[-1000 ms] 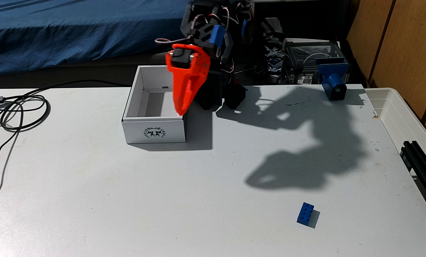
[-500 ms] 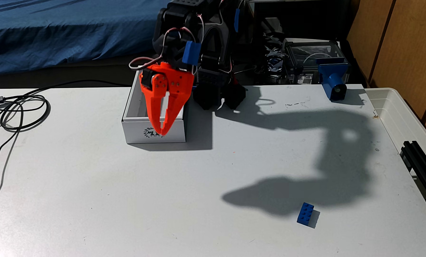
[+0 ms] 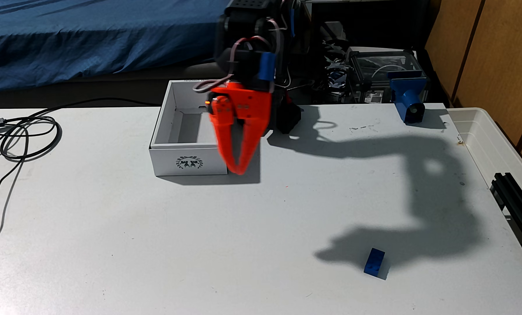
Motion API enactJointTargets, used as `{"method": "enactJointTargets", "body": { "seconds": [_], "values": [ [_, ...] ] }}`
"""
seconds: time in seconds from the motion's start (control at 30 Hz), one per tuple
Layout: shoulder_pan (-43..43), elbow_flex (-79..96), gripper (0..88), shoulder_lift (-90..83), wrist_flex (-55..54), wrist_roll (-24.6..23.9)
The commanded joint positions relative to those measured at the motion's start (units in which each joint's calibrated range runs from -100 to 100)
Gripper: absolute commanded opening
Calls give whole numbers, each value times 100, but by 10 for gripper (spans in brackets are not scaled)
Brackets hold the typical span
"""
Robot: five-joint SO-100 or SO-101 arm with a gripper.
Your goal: Grab the blue brick and place in box
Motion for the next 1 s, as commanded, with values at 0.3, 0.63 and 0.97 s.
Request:
{"method": "enactJointTargets", "body": {
  "seconds": [0.3, 0.63, 0.97],
  "values": [
    [-1490, -279, 17, 60, 22, -1012],
    [-1632, -226, 17, 86, -21, -1191],
    [-2062, -315, 90, 390, -220, -1275]
  ]
}}
